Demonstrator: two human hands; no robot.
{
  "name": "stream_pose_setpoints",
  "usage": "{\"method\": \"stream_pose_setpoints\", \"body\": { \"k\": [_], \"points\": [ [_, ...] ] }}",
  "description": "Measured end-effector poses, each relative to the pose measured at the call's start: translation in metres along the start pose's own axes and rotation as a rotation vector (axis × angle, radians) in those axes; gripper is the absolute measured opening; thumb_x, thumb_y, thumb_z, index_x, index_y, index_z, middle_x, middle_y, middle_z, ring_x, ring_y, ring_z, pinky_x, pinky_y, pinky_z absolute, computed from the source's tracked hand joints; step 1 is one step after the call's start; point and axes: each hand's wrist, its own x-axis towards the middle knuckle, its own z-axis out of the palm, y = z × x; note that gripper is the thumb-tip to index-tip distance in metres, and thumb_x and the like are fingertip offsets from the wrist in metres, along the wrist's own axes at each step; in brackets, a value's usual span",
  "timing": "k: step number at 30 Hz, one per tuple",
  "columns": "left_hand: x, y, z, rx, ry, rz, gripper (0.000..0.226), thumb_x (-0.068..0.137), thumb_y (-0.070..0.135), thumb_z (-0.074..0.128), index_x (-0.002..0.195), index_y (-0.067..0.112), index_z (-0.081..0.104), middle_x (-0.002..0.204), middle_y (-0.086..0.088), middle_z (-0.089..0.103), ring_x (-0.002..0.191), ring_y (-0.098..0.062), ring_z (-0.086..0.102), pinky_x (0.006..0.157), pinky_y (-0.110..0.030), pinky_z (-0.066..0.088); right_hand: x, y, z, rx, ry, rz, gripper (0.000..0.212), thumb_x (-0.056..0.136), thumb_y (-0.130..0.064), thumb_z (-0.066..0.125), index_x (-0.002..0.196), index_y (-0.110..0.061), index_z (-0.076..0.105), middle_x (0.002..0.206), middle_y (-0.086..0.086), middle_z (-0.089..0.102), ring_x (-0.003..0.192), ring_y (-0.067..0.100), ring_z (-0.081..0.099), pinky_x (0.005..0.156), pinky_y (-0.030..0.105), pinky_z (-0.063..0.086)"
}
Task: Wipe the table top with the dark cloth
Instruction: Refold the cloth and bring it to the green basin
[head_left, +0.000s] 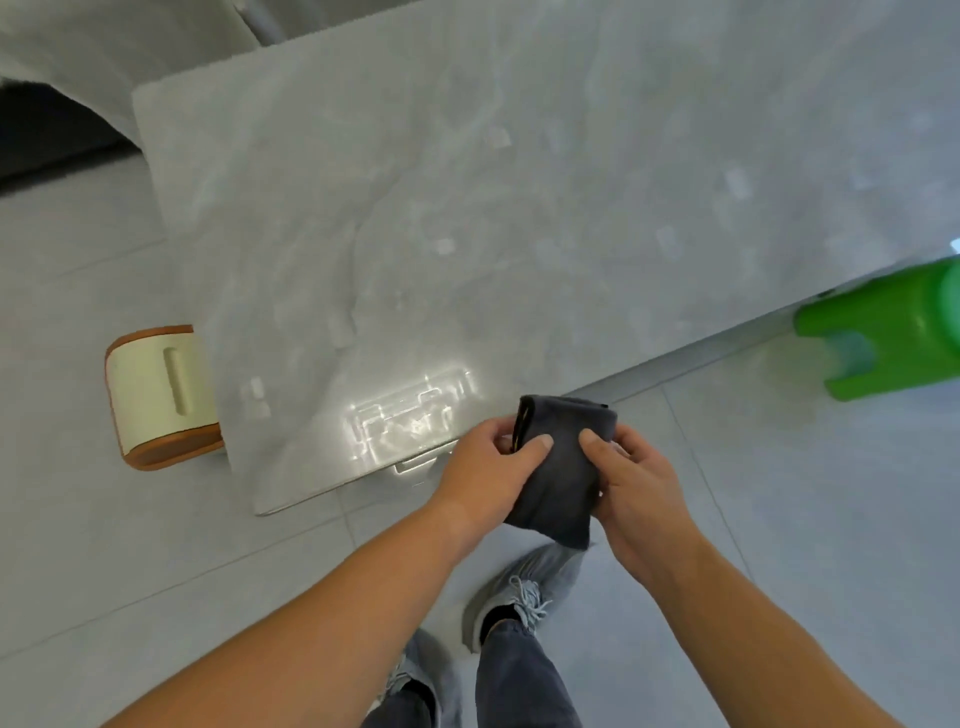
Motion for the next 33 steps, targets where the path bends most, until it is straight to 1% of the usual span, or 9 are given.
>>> {"method": "stream_pose_setpoints", "body": {
  "k": [6,9,11,18,21,24,26,30,33],
  "points": [
    [0.010,0.069,0.097,0.020,-0.174,0.049,0.012,0.090,0.030,0.073,0.090,0.018,0.074,0.083,-0.001,0.076,0.078,-0.016,0.073,0.066,-0.028,0.058,0.011,-0.054,-0.094,0.108,0.132,-0.057,0.018,0.098,-0.014,0.062,0.115,-0.012,0.066,0.104,0.010,0.076,0.096,0.029,0.074,0.077,0.046,0.061],
    [0.017,0.096,0.148,0.088,-0.233,0.084,0.030,0.090,0.030,0.071,0.067,0.014,0.062,0.060,0.004,0.061,0.054,-0.007,0.058,0.049,-0.018,0.045,0.016,-0.077,-0.144,0.171,0.205,-0.088,0.016,0.097,-0.015,0.062,0.113,-0.012,0.066,0.103,0.010,0.076,0.094,0.029,0.074,0.072,0.041,0.060],
    [0.025,0.111,0.184,0.139,-0.283,0.095,0.034,0.091,0.030,0.070,0.070,0.007,0.058,0.057,0.004,0.053,0.049,-0.005,0.050,0.046,-0.016,0.040,0.020,-0.092,-0.176,0.198,0.254,-0.105,0.017,0.096,-0.016,0.064,0.112,-0.011,0.066,0.101,0.009,0.076,0.094,0.029,0.074,0.070,0.039,0.060],
    [0.061,0.165,0.308,0.226,-0.349,0.149,0.024,0.092,0.036,0.069,0.075,0.019,0.067,0.067,0.006,0.068,0.061,-0.007,0.064,0.057,-0.024,0.050,0.046,-0.156,-0.274,0.305,0.346,-0.126,0.021,0.095,-0.017,0.067,0.113,-0.008,0.064,0.102,0.011,0.076,0.093,0.028,0.074,0.072,0.040,0.061],
    [0.089,0.191,0.360,0.267,-0.377,0.217,0.017,0.091,0.035,0.069,0.083,0.021,0.067,0.073,0.005,0.071,0.066,-0.007,0.067,0.060,-0.025,0.053,0.067,-0.189,-0.316,0.263,0.351,-0.184,0.027,0.094,-0.015,0.068,0.119,-0.014,0.060,0.105,0.010,0.075,0.095,0.026,0.074,0.075,0.041,0.061],
    [0.125,0.217,0.412,0.309,-0.402,0.215,0.017,0.089,0.033,0.072,0.101,0.027,0.062,0.087,0.002,0.074,0.077,-0.011,0.072,0.071,-0.031,0.058,0.091,-0.212,-0.356,0.175,0.390,-0.189,0.054,0.090,-0.013,0.072,0.135,-0.033,0.048,0.105,0.006,0.075,0.097,0.025,0.073,0.082,0.046,0.060],
    [0.151,0.229,0.444,0.350,-0.445,0.212,0.023,0.089,0.030,0.073,0.106,0.029,0.058,0.087,0.000,0.075,0.077,-0.013,0.073,0.071,-0.033,0.059,0.112,-0.223,-0.383,0.150,0.416,-0.194,0.067,0.089,-0.009,0.072,0.138,-0.046,0.044,0.105,0.004,0.074,0.097,0.022,0.073,0.084,0.045,0.060],
    [0.204,0.247,0.503,0.416,-0.536,0.234,0.035,0.089,0.019,0.073,0.112,0.029,0.049,0.089,-0.005,0.073,0.074,-0.010,0.071,0.062,-0.024,0.056,0.159,-0.248,-0.438,0.152,0.458,-0.234,0.063,0.091,-0.003,0.068,0.129,-0.051,0.053,0.111,0.009,0.071,0.097,0.025,0.072,0.083,0.045,0.060],
    [0.234,0.252,0.546,0.474,-0.571,0.247,0.038,0.089,0.017,0.072,0.112,0.032,0.045,0.094,-0.002,0.071,0.081,-0.011,0.070,0.073,-0.031,0.059,0.189,-0.256,-0.475,0.134,0.521,-0.250,0.064,0.092,-0.002,0.067,0.131,-0.050,0.051,0.112,0.006,0.068,0.096,0.023,0.072,0.082,0.041,0.061]
  ]
}}
